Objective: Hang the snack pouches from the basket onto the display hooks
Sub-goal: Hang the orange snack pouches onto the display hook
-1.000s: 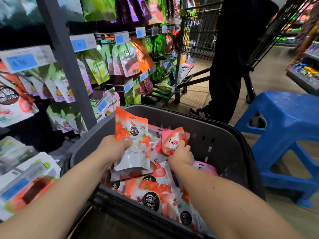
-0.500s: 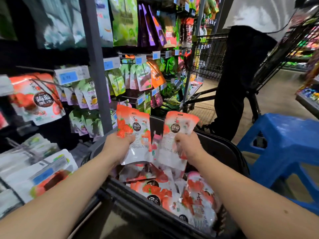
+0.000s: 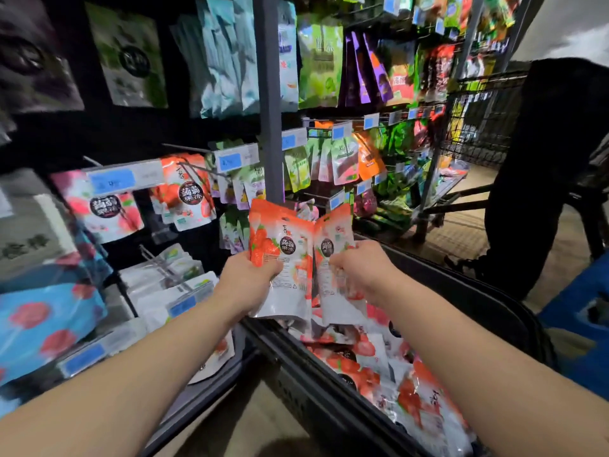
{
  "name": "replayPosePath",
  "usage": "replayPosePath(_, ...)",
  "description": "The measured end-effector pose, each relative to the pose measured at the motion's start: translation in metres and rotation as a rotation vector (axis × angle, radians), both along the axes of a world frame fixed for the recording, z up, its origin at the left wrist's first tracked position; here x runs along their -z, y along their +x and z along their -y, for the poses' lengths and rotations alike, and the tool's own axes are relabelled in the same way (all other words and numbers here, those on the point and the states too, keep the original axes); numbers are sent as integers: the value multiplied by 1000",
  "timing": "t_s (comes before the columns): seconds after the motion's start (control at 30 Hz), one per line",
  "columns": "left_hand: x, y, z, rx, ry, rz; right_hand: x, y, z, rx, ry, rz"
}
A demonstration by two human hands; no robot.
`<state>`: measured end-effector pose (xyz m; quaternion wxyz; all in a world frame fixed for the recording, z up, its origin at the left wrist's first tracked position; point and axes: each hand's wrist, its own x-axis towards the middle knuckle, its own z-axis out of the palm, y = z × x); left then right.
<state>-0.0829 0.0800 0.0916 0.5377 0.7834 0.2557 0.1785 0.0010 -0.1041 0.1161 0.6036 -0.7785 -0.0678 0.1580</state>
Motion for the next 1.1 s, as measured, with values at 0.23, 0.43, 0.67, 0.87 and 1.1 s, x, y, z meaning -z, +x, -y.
replayPosePath(0.23,-14,-53,-13,-15,64,35,-39,-54,-66,-266,-73,-74)
replayPosePath(0.43,-26,-116,-33,-45,10,42,-47,-97,-89,-458,-44,-145)
replayPosePath(0.67,-39,-171,-38,-145,-14,34,-43,-139,-104,-521,-195,141)
replayPosePath(0.87,-19,-175,-50,-196,-58,84,-15,-146,-119,-518,-134,80)
replayPosePath(1.1,2,-137,-89,-332,-25,32,9,-104,-149,-446,-111,154)
